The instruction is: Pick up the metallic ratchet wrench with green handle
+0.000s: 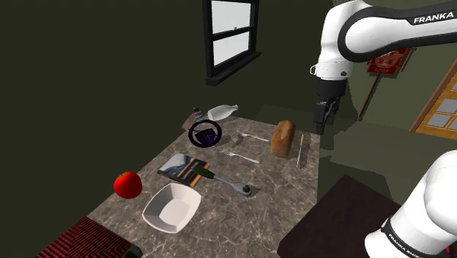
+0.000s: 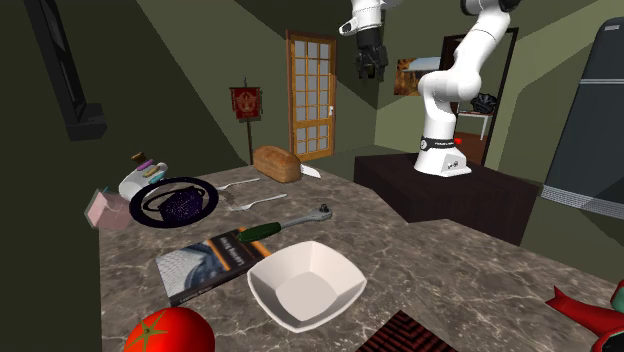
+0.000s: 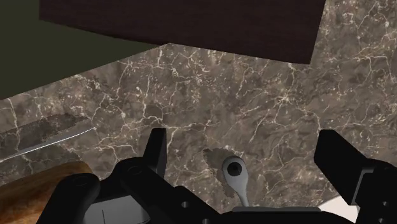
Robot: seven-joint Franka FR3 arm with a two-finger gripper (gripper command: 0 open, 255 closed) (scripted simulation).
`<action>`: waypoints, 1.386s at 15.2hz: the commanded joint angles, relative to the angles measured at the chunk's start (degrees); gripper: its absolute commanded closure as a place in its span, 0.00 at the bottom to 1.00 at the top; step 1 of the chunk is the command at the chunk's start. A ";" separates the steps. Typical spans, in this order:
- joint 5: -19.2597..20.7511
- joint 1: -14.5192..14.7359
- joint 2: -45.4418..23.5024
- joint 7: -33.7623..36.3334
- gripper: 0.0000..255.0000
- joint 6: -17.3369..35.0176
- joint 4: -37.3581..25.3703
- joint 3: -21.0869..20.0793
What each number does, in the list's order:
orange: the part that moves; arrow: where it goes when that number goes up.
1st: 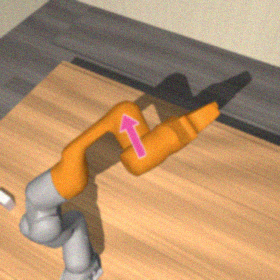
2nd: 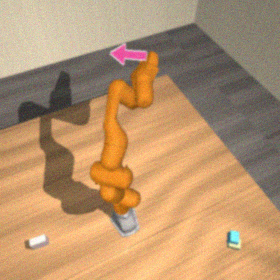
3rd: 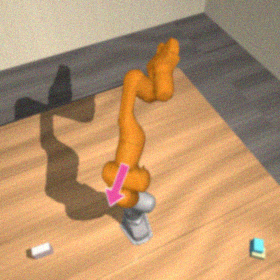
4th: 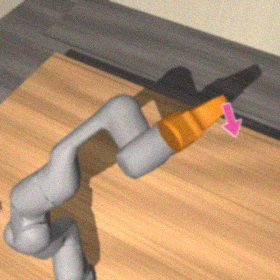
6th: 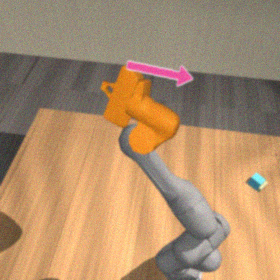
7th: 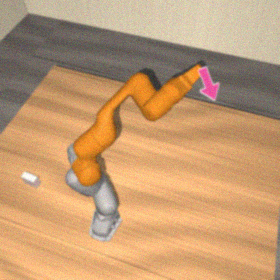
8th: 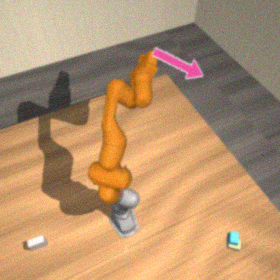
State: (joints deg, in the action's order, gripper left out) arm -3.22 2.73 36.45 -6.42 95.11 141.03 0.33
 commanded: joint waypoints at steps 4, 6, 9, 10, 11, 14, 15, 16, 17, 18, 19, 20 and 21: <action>-0.86 1.40 -8.03 -0.85 0.00 11.38 1.45 -1.27; -1.17 1.93 -11.53 -1.17 0.00 15.70 1.61 -1.80; -1.52 2.70 -17.19 -1.61 0.00 21.96 1.19 -2.58; -1.60 2.94 -19.16 -1.74 0.00 23.97 0.88 -2.84; -1.67 3.18 -21.18 -1.87 0.00 25.93 0.48 -3.10; -1.71 3.83 -27.41 -2.17 0.00 31.48 -1.21 -3.88; -1.66 4.04 -29.53 -2.24 0.00 33.22 -1.94 -4.13; -1.58 4.24 -31.67 -2.29 0.00 34.88 -2.75 -4.38; -1.47 4.44 -33.81 -2.32 0.00 36.49 -3.63 -4.62; -1.31 4.64 -35.97 -2.33 0.00 38.02 -4.60 -4.85; -1.12 4.85 -38.13 -2.32 0.00 39.48 -5.63 -5.06; -0.89 5.06 -40.30 -2.28 0.00 40.87 -6.75 -5.26; -0.62 5.29 -42.46 -2.23 0.00 42.18 -7.93 -5.44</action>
State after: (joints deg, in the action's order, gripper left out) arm -4.11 7.79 -3.88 -8.72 136.15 134.52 -4.90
